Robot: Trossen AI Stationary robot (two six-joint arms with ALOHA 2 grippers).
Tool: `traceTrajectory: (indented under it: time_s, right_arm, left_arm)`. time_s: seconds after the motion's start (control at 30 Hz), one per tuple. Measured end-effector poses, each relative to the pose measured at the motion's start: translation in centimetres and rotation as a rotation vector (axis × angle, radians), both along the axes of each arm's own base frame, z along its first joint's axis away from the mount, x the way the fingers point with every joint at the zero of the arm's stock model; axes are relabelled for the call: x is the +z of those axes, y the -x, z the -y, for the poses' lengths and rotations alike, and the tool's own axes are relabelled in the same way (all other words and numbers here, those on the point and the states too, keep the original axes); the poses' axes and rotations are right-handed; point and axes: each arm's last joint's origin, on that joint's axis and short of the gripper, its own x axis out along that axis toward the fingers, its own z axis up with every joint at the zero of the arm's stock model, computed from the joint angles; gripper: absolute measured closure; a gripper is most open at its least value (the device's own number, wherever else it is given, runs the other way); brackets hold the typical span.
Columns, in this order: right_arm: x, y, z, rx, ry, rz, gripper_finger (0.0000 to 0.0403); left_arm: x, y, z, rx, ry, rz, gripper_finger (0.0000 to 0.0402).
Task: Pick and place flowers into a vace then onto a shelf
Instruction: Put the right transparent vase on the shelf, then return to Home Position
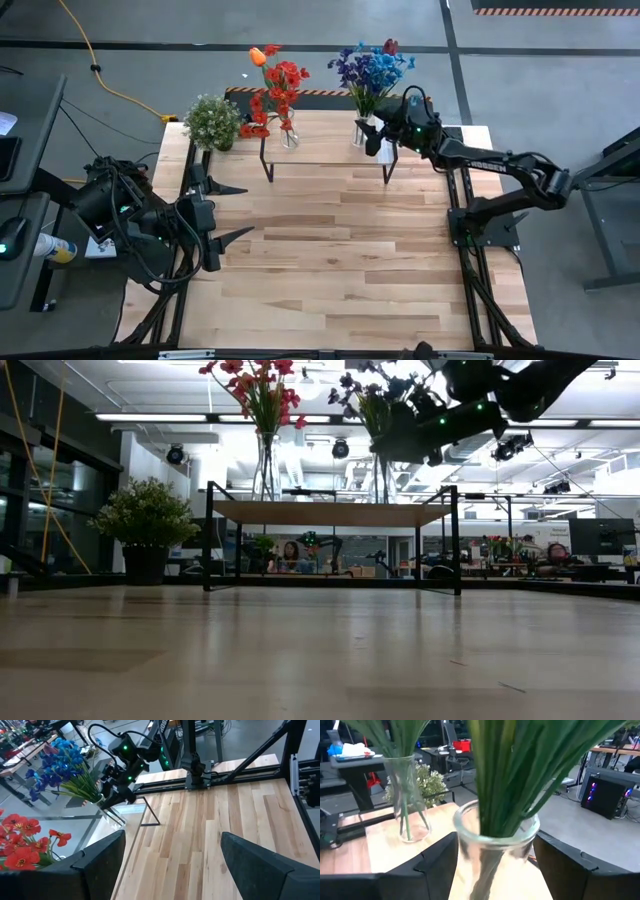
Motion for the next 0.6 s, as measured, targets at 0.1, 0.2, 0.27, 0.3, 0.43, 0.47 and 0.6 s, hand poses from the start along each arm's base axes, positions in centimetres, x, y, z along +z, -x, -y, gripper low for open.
traceTrajectory:
  time_s: [0.1,0.2,0.27,0.3,0.43,0.47,0.6]
  right_arm:
    - [0.2,0.2,-0.4,0.010,-0.010,-0.015,0.0155]
    - [0.5,0.4,-0.8,0.014,-0.009,-0.018,0.0153]
    - [0.6,0.5,-0.9,0.011,-0.011,-0.023,0.0153]
    - [0.6,0.6,-1.0,0.010,-0.014,-0.028,0.0153]
    - [0.9,1.1,-1.3,0.009,-0.024,-0.051,0.0153]
    - [0.9,1.3,-1.4,0.011,-0.018,-0.061,0.0153]
    - [1.2,1.5,-1.5,0.012,-0.011,-0.068,0.0153]
  left_arm:
    - [0.0,0.0,0.0,-0.002,0.001,-0.002,0.0041]
    - [0.0,0.0,0.0,-0.003,0.002,-0.002,0.0041]
    - [0.0,0.0,0.0,-0.003,0.002,-0.002,0.0041]
    - [0.0,0.0,0.0,-0.003,0.002,-0.002,0.0041]
    - [0.0,0.0,0.0,-0.012,0.009,-0.009,0.0041]
    - [0.0,0.0,0.0,-0.013,0.010,-0.009,0.0041]
    - [0.0,0.0,0.0,-0.012,0.010,-0.009,0.0041]
